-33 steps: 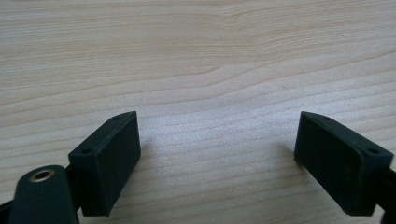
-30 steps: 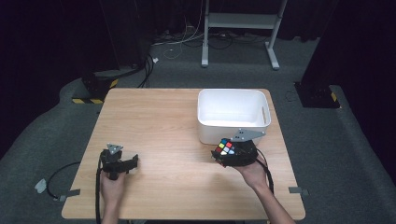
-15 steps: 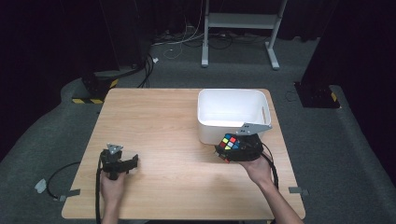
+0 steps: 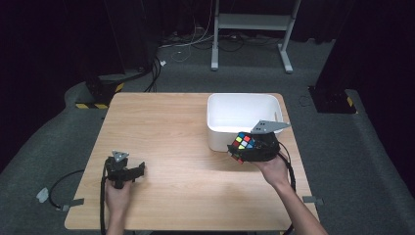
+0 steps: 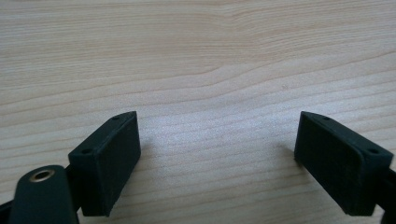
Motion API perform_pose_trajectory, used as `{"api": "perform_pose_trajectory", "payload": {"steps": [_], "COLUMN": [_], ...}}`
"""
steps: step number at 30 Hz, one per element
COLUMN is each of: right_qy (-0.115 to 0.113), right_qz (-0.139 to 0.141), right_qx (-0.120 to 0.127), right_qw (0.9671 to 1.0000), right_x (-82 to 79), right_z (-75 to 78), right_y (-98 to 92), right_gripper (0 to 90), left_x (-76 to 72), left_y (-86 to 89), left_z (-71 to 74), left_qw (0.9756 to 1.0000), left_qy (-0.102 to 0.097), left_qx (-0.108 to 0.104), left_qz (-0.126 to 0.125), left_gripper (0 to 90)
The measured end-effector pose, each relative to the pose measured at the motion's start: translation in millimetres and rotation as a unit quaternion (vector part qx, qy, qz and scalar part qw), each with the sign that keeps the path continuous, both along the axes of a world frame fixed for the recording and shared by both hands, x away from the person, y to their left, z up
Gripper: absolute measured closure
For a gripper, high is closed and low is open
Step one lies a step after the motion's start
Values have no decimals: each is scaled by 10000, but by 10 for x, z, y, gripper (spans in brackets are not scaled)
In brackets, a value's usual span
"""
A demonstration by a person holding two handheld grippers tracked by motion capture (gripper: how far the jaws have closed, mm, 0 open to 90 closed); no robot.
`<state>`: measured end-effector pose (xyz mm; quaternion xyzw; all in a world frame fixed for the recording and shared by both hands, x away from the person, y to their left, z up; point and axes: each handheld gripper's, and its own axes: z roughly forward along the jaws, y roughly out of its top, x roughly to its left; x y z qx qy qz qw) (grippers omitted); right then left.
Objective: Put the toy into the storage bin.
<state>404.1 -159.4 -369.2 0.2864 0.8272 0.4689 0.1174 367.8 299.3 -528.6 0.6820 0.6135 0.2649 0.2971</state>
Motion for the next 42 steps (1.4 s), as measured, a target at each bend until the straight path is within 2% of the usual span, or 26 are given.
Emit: {"api": "perform_pose_trajectory", "payload": {"steps": [8,20,26,42], "right_qy": [47,-62,-114,-148], "right_qz": [-60,-92,-187,-451], "right_qx": [68,-22,18,22], "right_qw": [9999,9999,9998,9989], "right_x": [90,174,233,520], "right_z": [89,266,326,474], "right_y": [-39,-44,-82,-141], "right_gripper": [335,335,335,334], "left_x": [0,0,0,0], "left_y": [1,0,0,0], "left_z": [0,2,1,1], "left_qw": [10000,10000,10000,10000], "left_qy": [2,8,7,9], "left_qx": [2,4,1,5], "left_qz": [-1,5,3,1], "left_gripper": [146,145,146,145]}}
